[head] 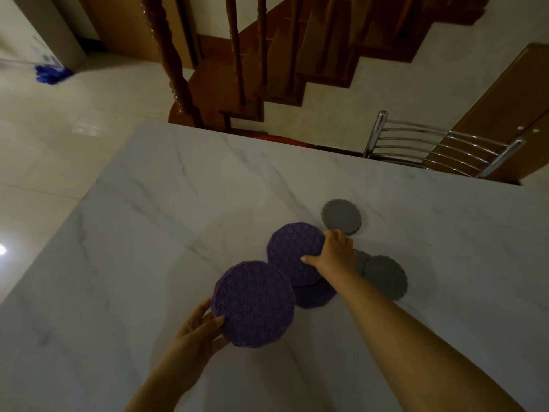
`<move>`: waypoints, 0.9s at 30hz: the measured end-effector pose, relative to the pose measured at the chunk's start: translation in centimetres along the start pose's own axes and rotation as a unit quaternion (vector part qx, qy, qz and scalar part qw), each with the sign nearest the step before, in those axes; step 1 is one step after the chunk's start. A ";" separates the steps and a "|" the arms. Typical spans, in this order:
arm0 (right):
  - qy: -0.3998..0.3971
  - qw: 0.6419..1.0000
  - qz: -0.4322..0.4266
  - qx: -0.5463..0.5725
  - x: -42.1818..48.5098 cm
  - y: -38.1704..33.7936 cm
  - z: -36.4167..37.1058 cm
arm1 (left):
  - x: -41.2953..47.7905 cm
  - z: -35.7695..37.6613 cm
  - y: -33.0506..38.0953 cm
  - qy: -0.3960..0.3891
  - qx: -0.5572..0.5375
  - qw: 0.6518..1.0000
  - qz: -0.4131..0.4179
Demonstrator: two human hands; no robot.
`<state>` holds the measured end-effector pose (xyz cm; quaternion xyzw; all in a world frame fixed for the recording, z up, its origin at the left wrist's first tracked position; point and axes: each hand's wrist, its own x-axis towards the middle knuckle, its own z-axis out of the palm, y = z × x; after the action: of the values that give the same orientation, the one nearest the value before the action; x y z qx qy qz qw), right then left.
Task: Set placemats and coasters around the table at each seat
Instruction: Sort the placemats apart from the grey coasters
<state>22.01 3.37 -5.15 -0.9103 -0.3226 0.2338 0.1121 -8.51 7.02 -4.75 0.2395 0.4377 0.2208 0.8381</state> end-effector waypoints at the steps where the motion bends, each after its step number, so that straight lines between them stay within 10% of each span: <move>1: 0.019 1.000 -0.007 0.017 -0.1 0.0 0.0 | 0.1 0.0 0.0 0.003 0.000 1.000 0.001; 15: 0.164 0.832 0.068 0.526 -5.3 5.5 -6.9 | 0.6 1.1 -0.2 -0.001 -0.026 1.000 -0.007; 27: -0.051 0.833 0.032 0.549 -10.5 2.6 -2.0 | -0.1 3.2 -1.1 -0.059 -0.029 0.997 -0.029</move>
<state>17.22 -5.46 -0.57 -0.6955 -0.1172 0.4223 0.5694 -5.69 5.48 -3.71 0.2147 0.3880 0.1943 0.8750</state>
